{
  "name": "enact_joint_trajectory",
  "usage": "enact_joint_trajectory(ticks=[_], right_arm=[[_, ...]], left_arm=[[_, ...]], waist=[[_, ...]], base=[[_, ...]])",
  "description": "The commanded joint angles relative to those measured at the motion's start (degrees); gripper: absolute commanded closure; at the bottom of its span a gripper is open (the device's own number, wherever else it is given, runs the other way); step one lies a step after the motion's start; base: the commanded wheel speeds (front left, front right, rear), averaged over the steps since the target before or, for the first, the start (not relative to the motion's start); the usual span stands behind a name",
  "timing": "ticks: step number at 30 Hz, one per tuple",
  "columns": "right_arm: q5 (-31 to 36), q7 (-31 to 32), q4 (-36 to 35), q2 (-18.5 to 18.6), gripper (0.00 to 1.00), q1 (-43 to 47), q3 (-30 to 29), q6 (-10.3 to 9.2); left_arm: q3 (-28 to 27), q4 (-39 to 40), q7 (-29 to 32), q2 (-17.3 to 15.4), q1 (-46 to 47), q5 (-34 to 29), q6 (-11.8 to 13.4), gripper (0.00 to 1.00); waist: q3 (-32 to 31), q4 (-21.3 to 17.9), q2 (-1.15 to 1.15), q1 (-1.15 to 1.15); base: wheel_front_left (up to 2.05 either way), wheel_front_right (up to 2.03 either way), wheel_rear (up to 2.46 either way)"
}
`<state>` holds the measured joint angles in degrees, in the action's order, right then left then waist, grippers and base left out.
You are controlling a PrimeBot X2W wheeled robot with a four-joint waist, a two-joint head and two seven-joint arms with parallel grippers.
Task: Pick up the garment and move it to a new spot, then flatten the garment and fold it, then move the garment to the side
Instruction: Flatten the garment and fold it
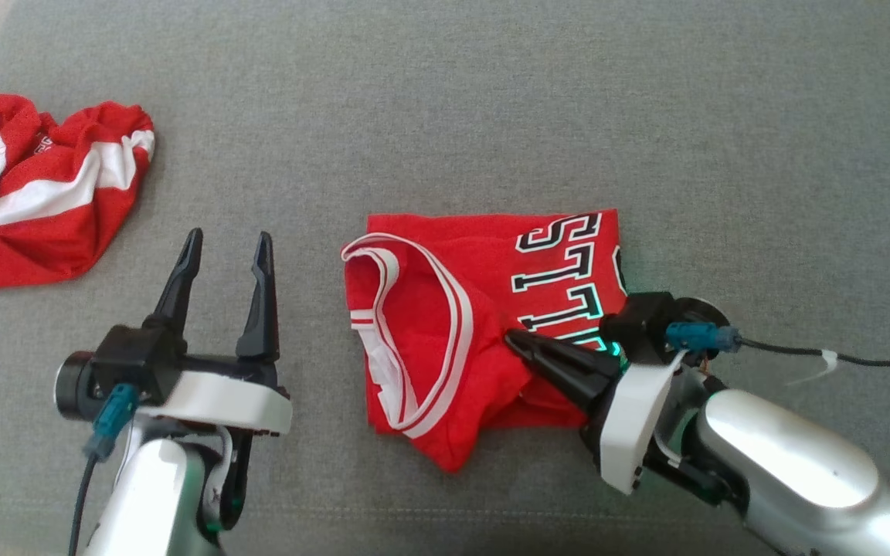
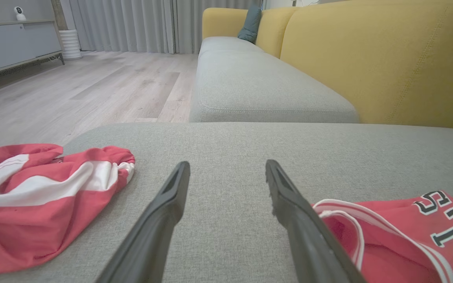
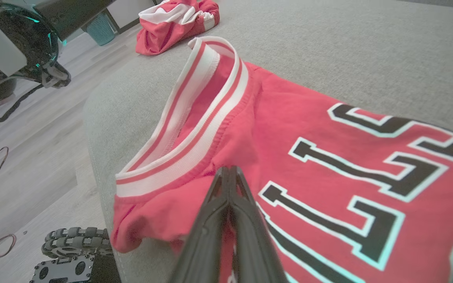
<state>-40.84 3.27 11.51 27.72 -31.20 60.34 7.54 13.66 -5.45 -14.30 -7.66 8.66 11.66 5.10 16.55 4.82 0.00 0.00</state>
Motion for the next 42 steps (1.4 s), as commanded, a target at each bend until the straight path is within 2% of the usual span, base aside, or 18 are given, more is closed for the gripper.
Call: enact_joint_trajectory(ticks=[1,13,22,27,31,35,37,38,42], right_arm=[[0.01,0.41,-2.18,0.63,1.00,1.50,-0.38,-0.05],[-1.14,4.20,-5.32,0.38,1.00,7.81,-1.55,-0.05],[-1.18,4.87,-3.08,-4.98,1.00,7.67,-2.08,-0.05],[-1.66,4.90,-1.87,-6.34,1.00,7.15,-1.59,-0.05],[-2.39,5.68,-1.68,-6.15,1.00,7.30,-1.87,-0.05],[-3.19,7.72,-3.30,-4.51,1.00,9.72,-5.98,-0.05],[-3.08,9.06,-5.20,-3.53,0.07,11.64,-9.31,-0.05],[-3.02,9.56,-6.40,-3.10,0.00,12.81,-11.39,-0.05],[-0.31,11.48,-11.92,-1.86,0.00,17.57,-20.62,-0.05]], left_arm=[[-2.63,1.78,-0.70,-0.57,1.07,-0.70,-0.14,0.00],[-2.79,1.62,-0.70,-0.22,0.51,-1.03,-0.58,0.00],[-2.74,1.30,-0.70,0.27,1.02,-1.18,-0.95,0.00],[-2.92,1.22,-0.70,0.47,1.14,-1.19,-1.06,0.00],[-3.15,1.06,-0.70,0.64,0.89,-1.26,-1.00,0.00],[-3.52,0.88,-0.70,0.60,0.20,-1.30,-0.95,0.00],[-3.73,0.74,-0.70,0.41,-0.28,-1.33,-0.93,0.00],[-3.85,0.69,-0.70,0.31,-0.48,-1.32,-0.90,0.00],[-4.35,0.69,-0.70,-0.17,-1.23,-1.13,-0.90,0.00]], waist=[[-0.16,-0.02,0.00,0.00],[-0.65,-0.05,0.00,0.00],[-0.20,0.78,0.00,0.00],[0.01,1.13,0.00,0.00],[-0.24,1.03,0.00,0.00],[-1.19,0.38,0.00,0.00],[-1.80,-0.16,0.00,0.00],[-2.10,-0.44,0.00,0.00],[-3.36,-1.76,0.00,0.00]], base=[[0.00,0.00,0.00],[0.00,0.00,0.00],[0.00,0.00,0.00],[0.00,0.00,0.00],[0.00,0.00,0.00],[0.00,0.00,0.00],[0.00,0.00,0.00],[0.00,0.00,0.00],[0.00,0.00,0.00]])
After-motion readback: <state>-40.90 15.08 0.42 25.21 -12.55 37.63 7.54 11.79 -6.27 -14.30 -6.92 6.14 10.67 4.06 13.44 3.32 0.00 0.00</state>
